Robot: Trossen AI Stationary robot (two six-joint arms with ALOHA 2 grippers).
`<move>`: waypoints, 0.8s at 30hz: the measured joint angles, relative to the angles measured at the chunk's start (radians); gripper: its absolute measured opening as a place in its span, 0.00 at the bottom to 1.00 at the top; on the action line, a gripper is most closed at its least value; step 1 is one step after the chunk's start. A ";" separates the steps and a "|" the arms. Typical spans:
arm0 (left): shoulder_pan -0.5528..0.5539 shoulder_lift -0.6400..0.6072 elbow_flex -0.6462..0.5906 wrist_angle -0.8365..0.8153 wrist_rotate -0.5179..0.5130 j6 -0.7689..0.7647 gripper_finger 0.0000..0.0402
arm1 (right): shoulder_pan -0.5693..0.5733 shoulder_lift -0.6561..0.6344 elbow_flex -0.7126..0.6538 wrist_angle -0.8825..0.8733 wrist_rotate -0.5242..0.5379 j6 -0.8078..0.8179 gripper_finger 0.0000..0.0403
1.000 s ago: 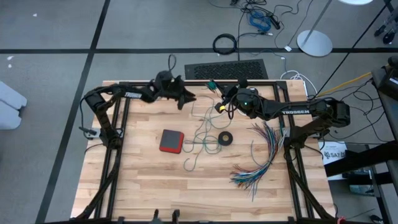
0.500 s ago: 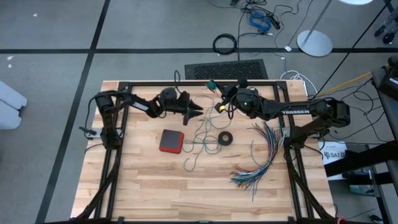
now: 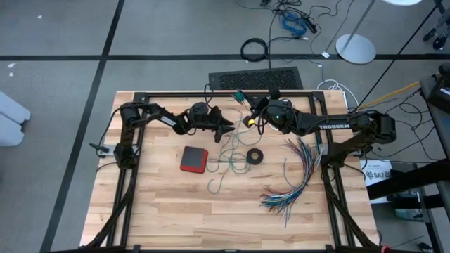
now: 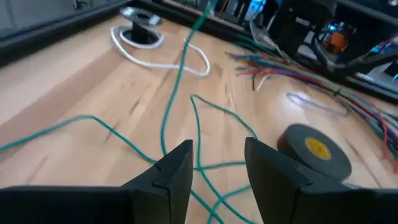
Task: Coiling cords
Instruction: Coil the green wire cable on the spool
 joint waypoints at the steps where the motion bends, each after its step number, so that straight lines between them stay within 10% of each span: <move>1: -0.003 0.000 0.000 -0.006 -0.004 0.004 0.38 | 0.000 0.000 0.000 0.000 0.000 0.000 0.00; 10: -0.019 -0.006 -0.001 -0.108 -0.205 0.117 0.38 | 0.000 0.000 0.000 -0.001 0.000 0.000 0.00; 24: -0.012 0.004 0.081 -0.183 -0.124 0.073 0.38 | 0.000 0.000 0.000 -0.001 0.000 0.000 0.00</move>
